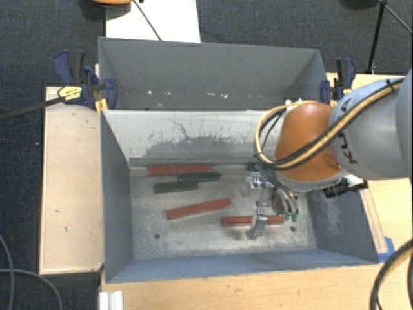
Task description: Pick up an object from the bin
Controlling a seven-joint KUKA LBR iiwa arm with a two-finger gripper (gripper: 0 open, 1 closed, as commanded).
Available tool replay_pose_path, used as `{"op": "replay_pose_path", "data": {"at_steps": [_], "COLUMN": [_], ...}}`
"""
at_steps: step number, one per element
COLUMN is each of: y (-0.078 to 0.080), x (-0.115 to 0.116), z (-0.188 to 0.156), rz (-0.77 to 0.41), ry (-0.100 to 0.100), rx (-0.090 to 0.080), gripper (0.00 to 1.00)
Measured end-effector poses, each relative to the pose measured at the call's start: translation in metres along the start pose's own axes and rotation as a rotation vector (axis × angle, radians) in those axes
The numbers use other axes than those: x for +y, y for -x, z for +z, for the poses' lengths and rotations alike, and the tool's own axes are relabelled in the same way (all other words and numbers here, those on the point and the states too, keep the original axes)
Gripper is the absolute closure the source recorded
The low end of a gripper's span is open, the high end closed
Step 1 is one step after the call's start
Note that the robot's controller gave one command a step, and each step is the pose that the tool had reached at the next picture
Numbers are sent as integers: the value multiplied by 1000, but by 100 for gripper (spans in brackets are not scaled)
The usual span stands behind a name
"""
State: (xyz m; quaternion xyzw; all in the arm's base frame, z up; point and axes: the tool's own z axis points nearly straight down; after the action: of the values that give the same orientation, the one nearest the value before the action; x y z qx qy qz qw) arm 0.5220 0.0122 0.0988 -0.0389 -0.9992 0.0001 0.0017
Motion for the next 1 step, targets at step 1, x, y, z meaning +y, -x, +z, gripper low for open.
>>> {"op": "replay_pose_path", "data": {"at_steps": [1], "y": [-37], "x": [-8], "z": [29], "rz": [-190], "ry": [1], "rx": [-4], "gripper": [100]}}
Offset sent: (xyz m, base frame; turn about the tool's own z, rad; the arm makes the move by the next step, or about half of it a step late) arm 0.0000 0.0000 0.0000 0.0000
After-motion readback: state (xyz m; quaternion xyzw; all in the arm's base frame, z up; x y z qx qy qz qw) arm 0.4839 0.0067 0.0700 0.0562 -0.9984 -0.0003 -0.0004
